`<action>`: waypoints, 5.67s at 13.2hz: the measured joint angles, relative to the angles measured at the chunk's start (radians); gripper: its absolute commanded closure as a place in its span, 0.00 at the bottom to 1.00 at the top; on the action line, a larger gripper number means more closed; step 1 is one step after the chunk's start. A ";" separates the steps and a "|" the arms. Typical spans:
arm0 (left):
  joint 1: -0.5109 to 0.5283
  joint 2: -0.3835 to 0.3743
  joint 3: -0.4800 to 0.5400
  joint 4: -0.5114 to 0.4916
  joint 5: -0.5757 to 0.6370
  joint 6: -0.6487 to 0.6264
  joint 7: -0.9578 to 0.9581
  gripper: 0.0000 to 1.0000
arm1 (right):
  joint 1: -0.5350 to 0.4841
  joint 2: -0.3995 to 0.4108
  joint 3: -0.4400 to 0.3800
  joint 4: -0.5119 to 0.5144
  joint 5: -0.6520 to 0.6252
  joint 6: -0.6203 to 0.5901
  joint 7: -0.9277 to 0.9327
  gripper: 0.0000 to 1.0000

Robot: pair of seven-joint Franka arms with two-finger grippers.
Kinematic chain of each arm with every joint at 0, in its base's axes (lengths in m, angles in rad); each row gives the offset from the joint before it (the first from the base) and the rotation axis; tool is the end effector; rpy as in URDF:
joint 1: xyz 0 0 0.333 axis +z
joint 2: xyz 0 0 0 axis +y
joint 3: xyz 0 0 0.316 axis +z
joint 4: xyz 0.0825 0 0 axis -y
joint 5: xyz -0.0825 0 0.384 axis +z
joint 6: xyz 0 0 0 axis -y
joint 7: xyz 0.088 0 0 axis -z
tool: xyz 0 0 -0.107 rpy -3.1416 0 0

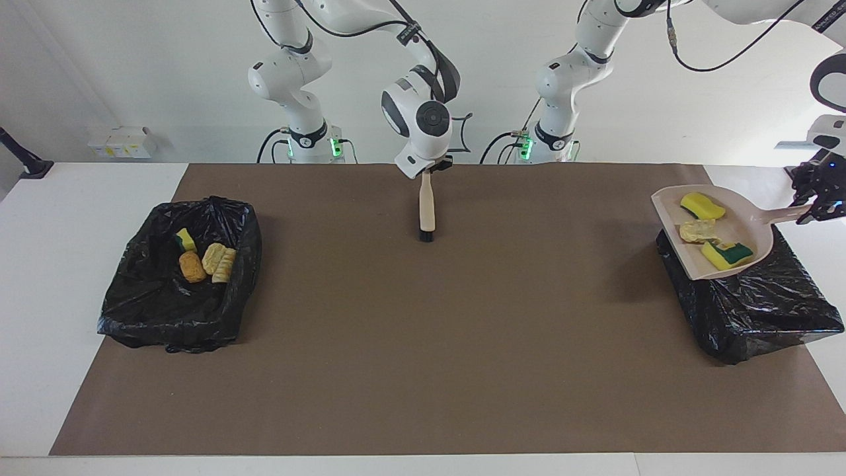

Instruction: Sweep and dump trash in bin

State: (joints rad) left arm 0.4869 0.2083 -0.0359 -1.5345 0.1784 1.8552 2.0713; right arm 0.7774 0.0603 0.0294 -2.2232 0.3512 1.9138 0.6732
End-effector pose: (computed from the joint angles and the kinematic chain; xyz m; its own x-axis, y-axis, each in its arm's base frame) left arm 0.5674 0.2925 0.5454 -0.0855 -0.9763 -0.1989 -0.9958 0.0901 -0.0146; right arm 0.3228 0.3723 0.3266 0.8875 -0.0495 -0.4581 -0.0401 -0.9987 0.0303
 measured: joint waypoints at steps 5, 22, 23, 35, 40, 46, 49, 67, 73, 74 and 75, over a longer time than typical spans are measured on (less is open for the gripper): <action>0.017 0.023 -0.011 0.008 0.337 0.154 0.031 1.00 | 0.013 -0.013 0.003 -0.015 0.003 0.059 -0.031 1.00; -0.280 -0.064 -0.027 -0.115 1.088 0.016 -0.598 1.00 | -0.392 -0.031 -0.019 0.411 -0.246 -0.160 -0.240 0.00; -0.286 -0.073 -0.027 -0.136 1.111 0.012 -0.614 1.00 | -0.434 -0.029 -0.020 0.430 -0.279 -0.160 -0.298 0.00; -0.281 -0.128 -0.070 -0.136 0.302 -0.006 -0.594 1.00 | -0.764 -0.044 -0.069 0.675 -0.339 -0.295 -0.546 0.00; -0.277 -0.111 -0.084 -0.219 0.044 -0.007 -0.853 1.00 | -0.757 -0.044 -0.066 0.675 -0.339 -0.295 -0.546 0.00; -0.503 -0.043 -0.095 -0.254 -0.055 0.005 -1.539 1.00 | -0.757 -0.044 -0.066 0.675 -0.339 -0.295 -0.546 0.00; -0.671 -0.014 -0.097 -0.253 -0.120 0.009 -1.938 1.00 | -0.757 -0.044 -0.066 0.675 -0.339 -0.295 -0.546 0.00; -0.969 0.230 -0.064 0.039 -0.185 0.111 -2.694 0.00 | -0.757 -0.044 -0.066 0.675 -0.339 -0.295 -0.546 0.00; -0.763 0.145 -0.059 0.039 -0.185 -0.001 -2.339 0.00 | -0.757 -0.044 -0.066 0.675 -0.339 -0.295 -0.546 0.00; -0.724 0.126 -0.059 0.039 -0.184 -0.031 -2.268 0.00 | -0.757 -0.044 -0.066 0.675 -0.339 -0.295 -0.546 0.00; -0.688 0.107 -0.058 0.039 -0.185 -0.060 -2.203 0.00 | -0.757 -0.044 -0.066 0.675 -0.339 -0.295 -0.546 0.00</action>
State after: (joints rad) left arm -0.2009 0.3158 -0.0941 -1.4956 -0.0061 1.7955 -0.1318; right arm 0.0204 0.0160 -0.0363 -1.5482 0.0125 1.6192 0.1270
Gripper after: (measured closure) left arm 0.000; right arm 0.000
